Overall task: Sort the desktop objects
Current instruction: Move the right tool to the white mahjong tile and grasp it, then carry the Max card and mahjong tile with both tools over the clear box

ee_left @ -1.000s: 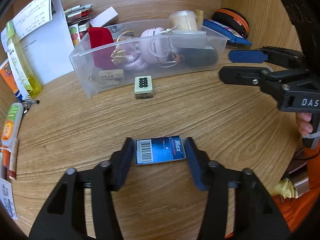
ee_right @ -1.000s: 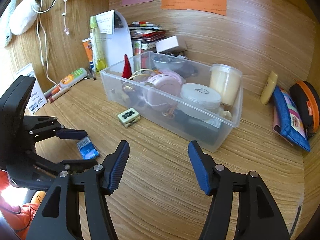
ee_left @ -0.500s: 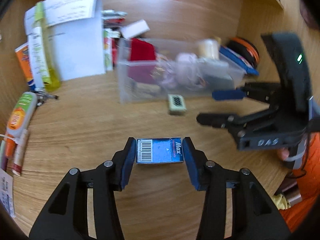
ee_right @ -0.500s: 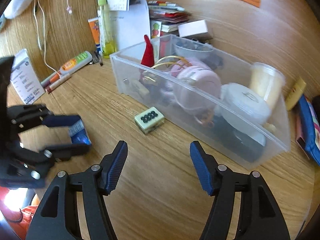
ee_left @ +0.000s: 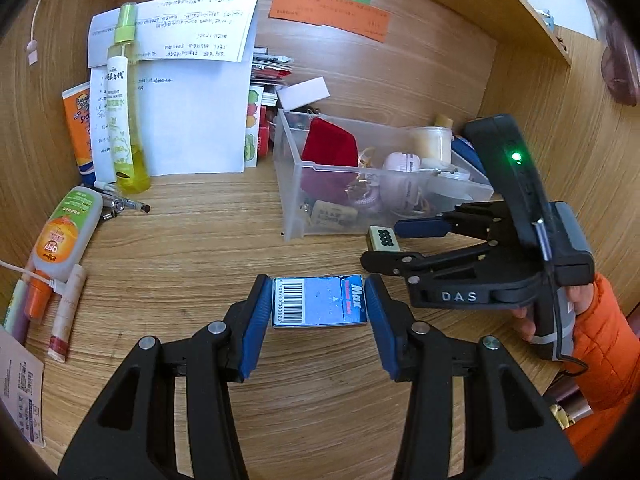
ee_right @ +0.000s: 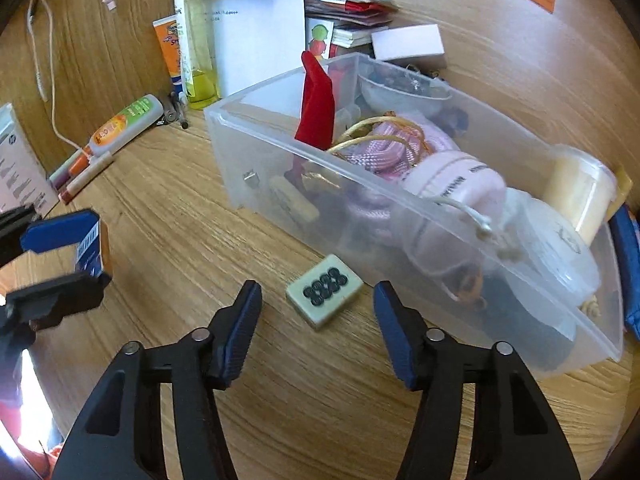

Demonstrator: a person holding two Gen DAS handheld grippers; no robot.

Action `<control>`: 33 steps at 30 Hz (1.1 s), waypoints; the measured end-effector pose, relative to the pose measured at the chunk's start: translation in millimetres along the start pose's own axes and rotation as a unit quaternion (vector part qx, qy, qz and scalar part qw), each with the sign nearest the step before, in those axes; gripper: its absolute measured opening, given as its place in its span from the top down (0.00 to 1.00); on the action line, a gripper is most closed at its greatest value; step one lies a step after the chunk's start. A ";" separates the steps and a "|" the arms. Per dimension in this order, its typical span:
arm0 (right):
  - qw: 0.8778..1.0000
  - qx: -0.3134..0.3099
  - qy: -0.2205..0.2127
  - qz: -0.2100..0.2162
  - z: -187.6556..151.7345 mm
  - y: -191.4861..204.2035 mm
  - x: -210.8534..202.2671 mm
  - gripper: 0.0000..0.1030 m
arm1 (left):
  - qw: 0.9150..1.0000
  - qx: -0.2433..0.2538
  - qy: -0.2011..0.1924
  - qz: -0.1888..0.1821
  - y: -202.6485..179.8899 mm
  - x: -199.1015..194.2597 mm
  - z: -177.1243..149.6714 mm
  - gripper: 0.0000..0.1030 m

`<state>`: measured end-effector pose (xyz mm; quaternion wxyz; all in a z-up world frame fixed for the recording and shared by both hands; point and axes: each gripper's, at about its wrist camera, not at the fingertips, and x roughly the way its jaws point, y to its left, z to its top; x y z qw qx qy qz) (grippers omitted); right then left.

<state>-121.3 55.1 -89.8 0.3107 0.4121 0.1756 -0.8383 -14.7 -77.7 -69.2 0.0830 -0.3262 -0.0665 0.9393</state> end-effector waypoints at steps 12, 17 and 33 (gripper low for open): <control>1.000 0.001 0.005 0.017 2.0 -3.1 6.7 0.78 | 1.000 -0.005 -0.005 0.012 -0.1 -1.4 4.7 0.55; 0.999 -0.006 -0.020 0.024 -4.9 -2.4 -12.9 0.78 | 1.000 0.000 -0.015 0.017 -8.8 -3.8 13.8 0.55; 0.991 0.009 -0.135 0.008 7.1 -32.0 -96.3 0.78 | 0.998 0.012 -0.057 0.019 -40.6 9.0 74.1 0.55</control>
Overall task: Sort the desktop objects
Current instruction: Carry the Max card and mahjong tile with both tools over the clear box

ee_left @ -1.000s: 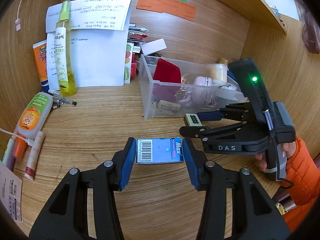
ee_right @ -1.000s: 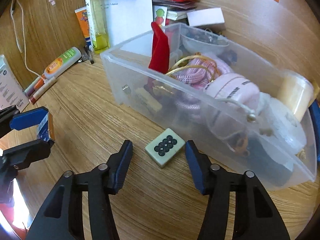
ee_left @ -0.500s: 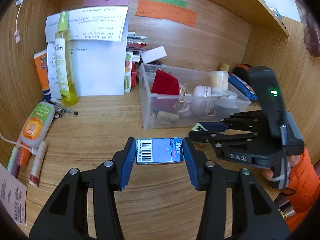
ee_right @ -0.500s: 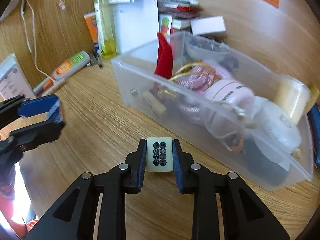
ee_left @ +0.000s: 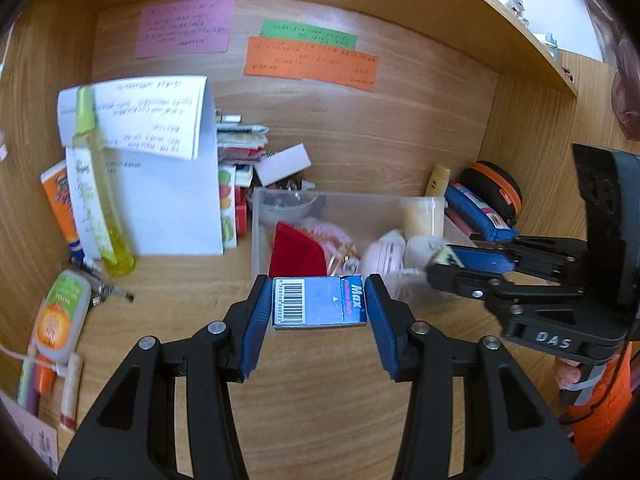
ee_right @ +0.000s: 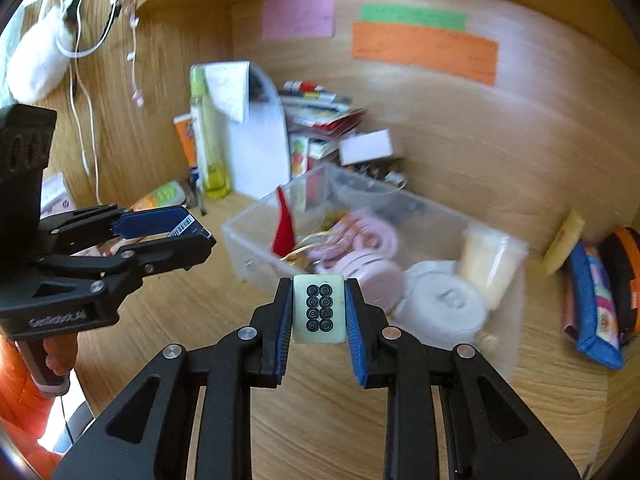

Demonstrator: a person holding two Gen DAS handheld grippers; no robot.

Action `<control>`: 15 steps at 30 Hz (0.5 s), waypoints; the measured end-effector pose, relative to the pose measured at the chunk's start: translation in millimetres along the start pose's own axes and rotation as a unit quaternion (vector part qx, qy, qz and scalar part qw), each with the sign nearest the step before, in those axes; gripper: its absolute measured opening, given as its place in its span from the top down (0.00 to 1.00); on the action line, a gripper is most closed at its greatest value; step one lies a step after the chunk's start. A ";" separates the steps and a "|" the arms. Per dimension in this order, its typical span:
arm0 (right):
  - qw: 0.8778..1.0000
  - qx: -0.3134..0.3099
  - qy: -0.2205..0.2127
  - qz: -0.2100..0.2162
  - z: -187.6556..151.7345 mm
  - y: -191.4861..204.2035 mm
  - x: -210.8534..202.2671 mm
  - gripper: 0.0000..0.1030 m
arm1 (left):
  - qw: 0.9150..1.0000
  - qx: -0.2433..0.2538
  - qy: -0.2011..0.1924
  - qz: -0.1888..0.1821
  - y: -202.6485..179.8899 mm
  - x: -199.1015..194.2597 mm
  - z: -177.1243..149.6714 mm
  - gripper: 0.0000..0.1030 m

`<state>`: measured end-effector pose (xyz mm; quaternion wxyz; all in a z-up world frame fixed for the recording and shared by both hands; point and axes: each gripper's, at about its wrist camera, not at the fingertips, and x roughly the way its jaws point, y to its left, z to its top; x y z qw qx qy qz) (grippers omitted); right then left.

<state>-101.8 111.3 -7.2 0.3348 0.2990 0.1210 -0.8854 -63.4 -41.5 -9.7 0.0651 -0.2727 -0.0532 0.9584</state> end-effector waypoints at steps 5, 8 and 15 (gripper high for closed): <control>0.999 0.022 -0.017 -0.026 -0.5 -23.9 -14.3 0.78 | 1.000 0.021 -0.002 0.005 -3.4 11.1 21.1 0.54; 0.999 0.035 -0.020 -0.034 -0.7 -37.3 -16.4 0.78 | 1.000 0.025 -0.002 0.007 -2.1 20.1 34.7 0.54; 0.998 0.039 -0.009 -0.043 11.3 -55.4 -8.8 0.78 | 1.000 0.019 0.003 0.007 -1.7 44.6 51.3 0.54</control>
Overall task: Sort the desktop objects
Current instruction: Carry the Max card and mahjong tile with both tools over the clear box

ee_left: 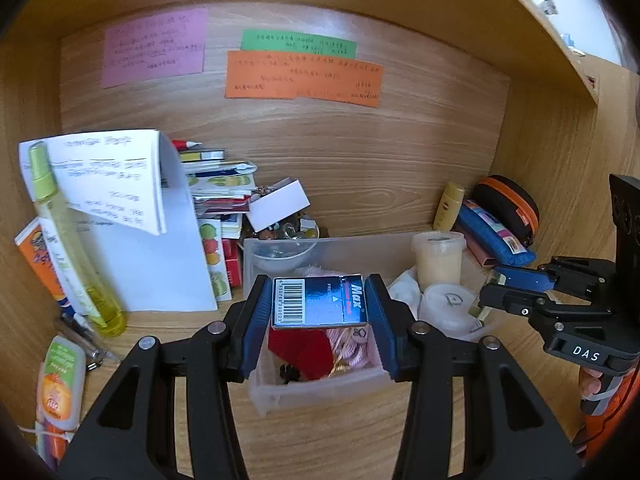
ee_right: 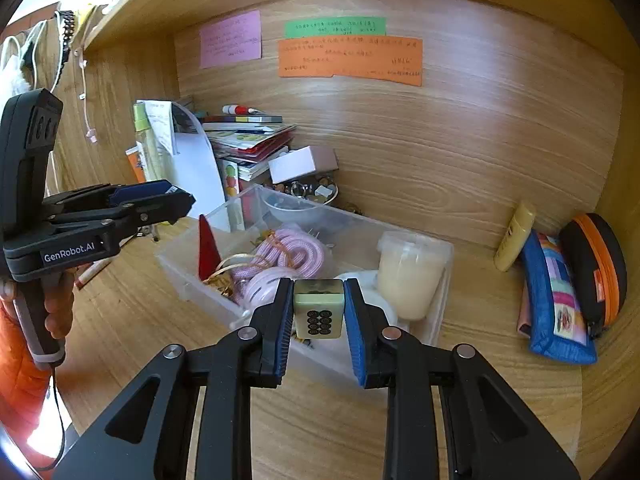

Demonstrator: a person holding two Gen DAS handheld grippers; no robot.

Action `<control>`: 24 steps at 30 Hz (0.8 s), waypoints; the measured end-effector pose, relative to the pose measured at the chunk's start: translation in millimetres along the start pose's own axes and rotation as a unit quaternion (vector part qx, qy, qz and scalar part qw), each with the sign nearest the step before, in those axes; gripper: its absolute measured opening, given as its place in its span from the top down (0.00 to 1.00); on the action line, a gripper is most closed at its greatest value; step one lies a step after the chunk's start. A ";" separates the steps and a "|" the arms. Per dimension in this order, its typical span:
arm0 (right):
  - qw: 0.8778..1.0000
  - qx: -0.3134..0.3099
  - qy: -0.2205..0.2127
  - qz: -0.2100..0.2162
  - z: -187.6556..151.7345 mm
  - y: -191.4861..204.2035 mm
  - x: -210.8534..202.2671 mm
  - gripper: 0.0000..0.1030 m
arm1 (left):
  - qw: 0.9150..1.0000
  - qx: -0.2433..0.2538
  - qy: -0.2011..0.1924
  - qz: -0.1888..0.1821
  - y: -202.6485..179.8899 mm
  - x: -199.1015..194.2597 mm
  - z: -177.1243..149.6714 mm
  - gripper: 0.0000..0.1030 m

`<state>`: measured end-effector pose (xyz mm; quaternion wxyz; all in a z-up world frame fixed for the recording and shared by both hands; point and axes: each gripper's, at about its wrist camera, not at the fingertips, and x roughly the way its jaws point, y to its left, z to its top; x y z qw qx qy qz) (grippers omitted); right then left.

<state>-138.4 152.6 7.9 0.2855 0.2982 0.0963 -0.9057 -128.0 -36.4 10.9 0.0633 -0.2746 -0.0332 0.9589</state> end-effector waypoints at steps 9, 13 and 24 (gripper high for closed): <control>1.000 -0.001 0.017 -0.005 27.0 -6.9 33.4 0.78 | 1.000 0.016 0.014 -0.010 -8.7 25.2 16.1 0.54; 1.000 0.000 0.029 -0.009 33.6 -5.9 49.3 0.78 | 0.999 0.019 0.035 -0.008 -8.0 44.3 19.4 0.54; 0.997 -0.027 0.075 -0.006 33.1 2.6 86.5 0.78 | 0.998 0.015 0.063 0.003 -1.2 77.4 22.4 0.54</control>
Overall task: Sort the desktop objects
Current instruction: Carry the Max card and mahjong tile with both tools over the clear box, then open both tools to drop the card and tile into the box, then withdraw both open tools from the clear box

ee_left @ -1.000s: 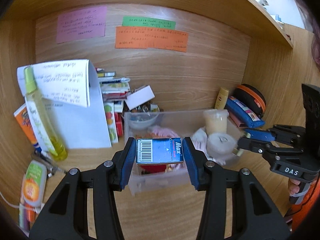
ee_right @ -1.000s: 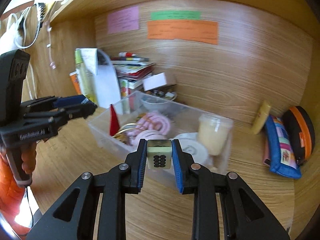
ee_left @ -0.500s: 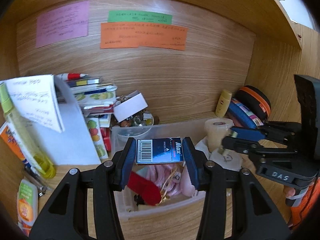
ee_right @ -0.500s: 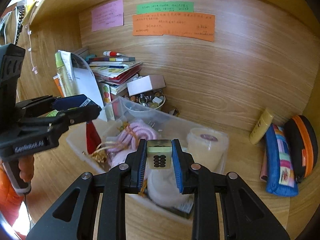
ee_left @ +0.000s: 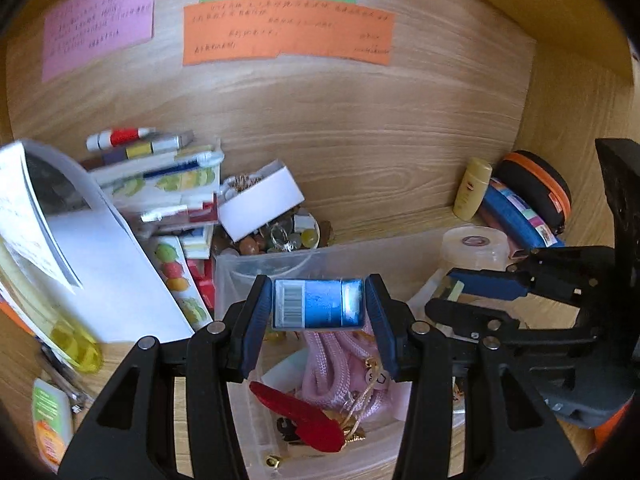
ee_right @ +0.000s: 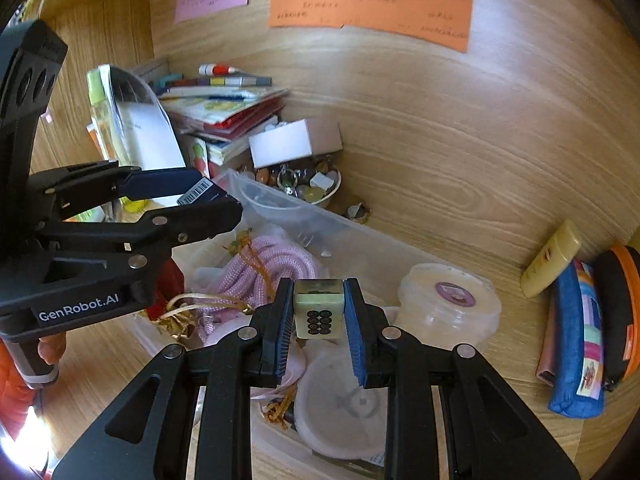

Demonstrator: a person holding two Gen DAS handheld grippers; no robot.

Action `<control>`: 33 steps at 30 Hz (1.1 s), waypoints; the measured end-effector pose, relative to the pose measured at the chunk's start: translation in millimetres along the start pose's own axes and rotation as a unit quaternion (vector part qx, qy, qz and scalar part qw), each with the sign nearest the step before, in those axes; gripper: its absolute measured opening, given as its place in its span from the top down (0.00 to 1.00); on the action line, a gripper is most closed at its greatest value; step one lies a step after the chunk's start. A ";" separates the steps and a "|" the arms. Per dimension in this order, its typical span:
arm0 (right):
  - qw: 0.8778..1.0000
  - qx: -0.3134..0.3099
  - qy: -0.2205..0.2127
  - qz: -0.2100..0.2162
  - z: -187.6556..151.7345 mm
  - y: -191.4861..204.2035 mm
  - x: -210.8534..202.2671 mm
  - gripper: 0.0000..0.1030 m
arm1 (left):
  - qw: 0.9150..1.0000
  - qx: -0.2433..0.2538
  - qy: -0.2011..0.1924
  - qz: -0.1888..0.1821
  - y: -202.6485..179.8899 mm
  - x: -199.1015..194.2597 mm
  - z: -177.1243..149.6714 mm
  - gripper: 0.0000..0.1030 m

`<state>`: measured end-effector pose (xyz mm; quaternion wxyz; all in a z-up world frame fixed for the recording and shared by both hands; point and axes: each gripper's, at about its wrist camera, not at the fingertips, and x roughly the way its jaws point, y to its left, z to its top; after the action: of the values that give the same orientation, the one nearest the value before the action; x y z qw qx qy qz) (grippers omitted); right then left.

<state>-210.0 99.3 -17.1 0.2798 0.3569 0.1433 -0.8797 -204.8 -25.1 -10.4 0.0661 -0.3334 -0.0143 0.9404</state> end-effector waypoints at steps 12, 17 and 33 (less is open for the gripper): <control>0.999 -0.033 0.005 -0.016 6.1 3.4 4.6 0.78 | 1.000 -0.022 -0.002 -0.013 6.4 0.6 0.9 0.40; 0.999 -0.024 -0.009 -0.028 5.6 2.7 -1.0 0.59 | 1.000 -0.022 -0.015 -0.015 4.5 -12.3 3.3 0.30; 0.995 0.009 -0.080 -0.060 -15.6 -10.3 -69.0 0.23 | 0.998 -0.017 -0.051 0.026 -16.7 -63.6 -13.7 0.08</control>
<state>-166.9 141.5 21.3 0.2341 0.2788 0.1334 -0.9218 -145.4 -17.3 19.9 0.0354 -0.2860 -0.0251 0.9572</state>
